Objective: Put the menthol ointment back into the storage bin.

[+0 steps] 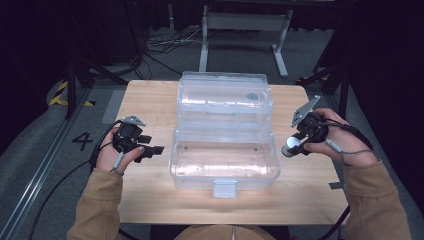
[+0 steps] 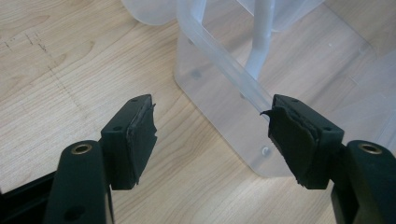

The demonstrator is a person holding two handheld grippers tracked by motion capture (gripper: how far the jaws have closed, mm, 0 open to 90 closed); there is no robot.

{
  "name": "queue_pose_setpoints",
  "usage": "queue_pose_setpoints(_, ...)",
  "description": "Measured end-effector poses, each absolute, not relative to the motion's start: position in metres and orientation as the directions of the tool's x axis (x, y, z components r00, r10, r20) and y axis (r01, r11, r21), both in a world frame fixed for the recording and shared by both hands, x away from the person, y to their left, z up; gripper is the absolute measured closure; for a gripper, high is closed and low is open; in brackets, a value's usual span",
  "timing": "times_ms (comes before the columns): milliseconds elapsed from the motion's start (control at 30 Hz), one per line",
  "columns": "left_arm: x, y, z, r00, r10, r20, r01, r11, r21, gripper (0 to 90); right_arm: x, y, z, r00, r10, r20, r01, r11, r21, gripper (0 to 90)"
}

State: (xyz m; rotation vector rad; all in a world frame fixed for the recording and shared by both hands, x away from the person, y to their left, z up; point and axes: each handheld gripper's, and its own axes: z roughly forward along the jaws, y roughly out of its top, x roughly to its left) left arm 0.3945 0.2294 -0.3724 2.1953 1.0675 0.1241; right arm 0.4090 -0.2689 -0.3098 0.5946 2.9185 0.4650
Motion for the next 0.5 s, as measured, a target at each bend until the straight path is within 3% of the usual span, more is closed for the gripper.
queue_pose_setpoints(500,0.395,0.229,-0.373,0.659,0.725,-0.200,0.660,-0.431,0.616,32.3,0.400,-0.248,-0.299,-0.943,0.327,-0.062,0.290,0.900,0.325,50.6)
